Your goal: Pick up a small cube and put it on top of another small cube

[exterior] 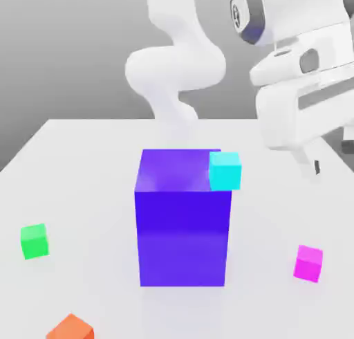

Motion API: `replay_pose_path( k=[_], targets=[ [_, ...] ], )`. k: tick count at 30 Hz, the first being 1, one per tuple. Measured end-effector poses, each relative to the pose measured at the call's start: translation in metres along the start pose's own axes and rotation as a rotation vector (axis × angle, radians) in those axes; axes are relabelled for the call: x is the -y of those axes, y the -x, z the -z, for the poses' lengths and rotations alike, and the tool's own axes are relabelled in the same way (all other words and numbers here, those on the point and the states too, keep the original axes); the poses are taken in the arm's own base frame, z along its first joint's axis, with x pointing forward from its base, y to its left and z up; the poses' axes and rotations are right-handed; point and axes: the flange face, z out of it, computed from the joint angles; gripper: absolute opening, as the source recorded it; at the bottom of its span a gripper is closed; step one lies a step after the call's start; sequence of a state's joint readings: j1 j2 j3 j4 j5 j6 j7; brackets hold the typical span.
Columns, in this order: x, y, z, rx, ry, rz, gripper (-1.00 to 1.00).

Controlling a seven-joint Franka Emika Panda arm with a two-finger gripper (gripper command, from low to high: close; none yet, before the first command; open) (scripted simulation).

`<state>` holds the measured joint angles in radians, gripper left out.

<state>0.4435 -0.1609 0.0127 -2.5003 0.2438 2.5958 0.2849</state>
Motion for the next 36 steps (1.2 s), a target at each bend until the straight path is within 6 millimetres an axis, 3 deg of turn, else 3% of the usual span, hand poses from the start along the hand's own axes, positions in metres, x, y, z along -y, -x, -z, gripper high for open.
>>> replay_pose_path(
  k=[6,11,17,18,25,31,32,34,36],
  targets=[
    [0.028,0.065,-0.096,0.136,0.083,0.229,0.0],
    [0.02,0.113,-0.158,0.214,0.177,0.386,0.0],
    [0.007,0.131,-0.219,0.224,0.194,0.417,0.0],
    [0.004,0.133,-0.226,0.226,0.193,0.416,-1.0],
    [0.004,0.133,-0.226,0.226,0.194,0.416,-1.0],
    [0.018,0.123,-0.173,0.225,0.193,0.418,-1.0],
    [0.03,0.116,-0.166,0.205,0.174,0.43,-1.0],
    [0.032,0.074,-0.142,0.133,0.14,0.361,-1.0],
    [0.011,0.036,-0.123,0.081,0.13,0.254,-1.0]
  ],
)
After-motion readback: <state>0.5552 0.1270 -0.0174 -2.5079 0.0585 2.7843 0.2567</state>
